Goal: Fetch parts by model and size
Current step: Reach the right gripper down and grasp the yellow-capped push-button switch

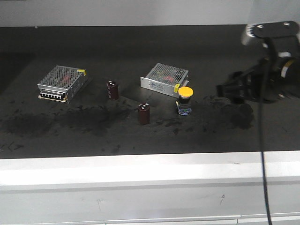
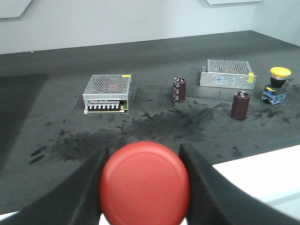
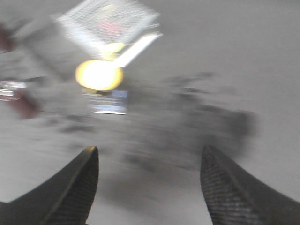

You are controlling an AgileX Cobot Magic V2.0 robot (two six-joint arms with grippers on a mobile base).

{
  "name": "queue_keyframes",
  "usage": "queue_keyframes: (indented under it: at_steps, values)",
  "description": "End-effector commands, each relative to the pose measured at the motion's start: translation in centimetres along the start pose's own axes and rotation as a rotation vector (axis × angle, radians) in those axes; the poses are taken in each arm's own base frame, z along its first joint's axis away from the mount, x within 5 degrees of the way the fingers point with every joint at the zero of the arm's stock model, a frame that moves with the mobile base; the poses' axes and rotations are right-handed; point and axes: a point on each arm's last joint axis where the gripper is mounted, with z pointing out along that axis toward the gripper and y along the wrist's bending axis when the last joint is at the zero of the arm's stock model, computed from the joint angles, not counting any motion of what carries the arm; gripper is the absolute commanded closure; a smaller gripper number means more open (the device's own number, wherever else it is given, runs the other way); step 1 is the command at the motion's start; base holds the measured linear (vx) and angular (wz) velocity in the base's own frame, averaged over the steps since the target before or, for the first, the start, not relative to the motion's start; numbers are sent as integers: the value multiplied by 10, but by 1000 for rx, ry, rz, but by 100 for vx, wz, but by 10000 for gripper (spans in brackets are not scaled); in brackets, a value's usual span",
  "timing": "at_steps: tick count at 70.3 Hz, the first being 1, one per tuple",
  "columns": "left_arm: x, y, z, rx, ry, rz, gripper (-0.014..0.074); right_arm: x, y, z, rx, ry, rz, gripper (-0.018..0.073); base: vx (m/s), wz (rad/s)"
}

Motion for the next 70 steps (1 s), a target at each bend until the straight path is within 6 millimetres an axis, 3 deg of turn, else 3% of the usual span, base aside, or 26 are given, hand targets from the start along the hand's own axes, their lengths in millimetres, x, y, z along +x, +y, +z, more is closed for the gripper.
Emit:
queue_keyframes:
  at_steps: [1,12,36,70]
  values:
    - [-13,-2,-2,24,-86,7,603,-28,14,-3,-28,-66,-24,104,0,0]
    - [-13,-2,-2,24,-86,7,603,-50,32,23,-57,10,-12,104,0,0]
    - [-13,-2,-2,24,-86,7,603,-76,37,65,-49,130,13,50,0,0]
    - [-13,-2,-2,24,-86,7,603,-75,28,113,0,191,37,13,0,0]
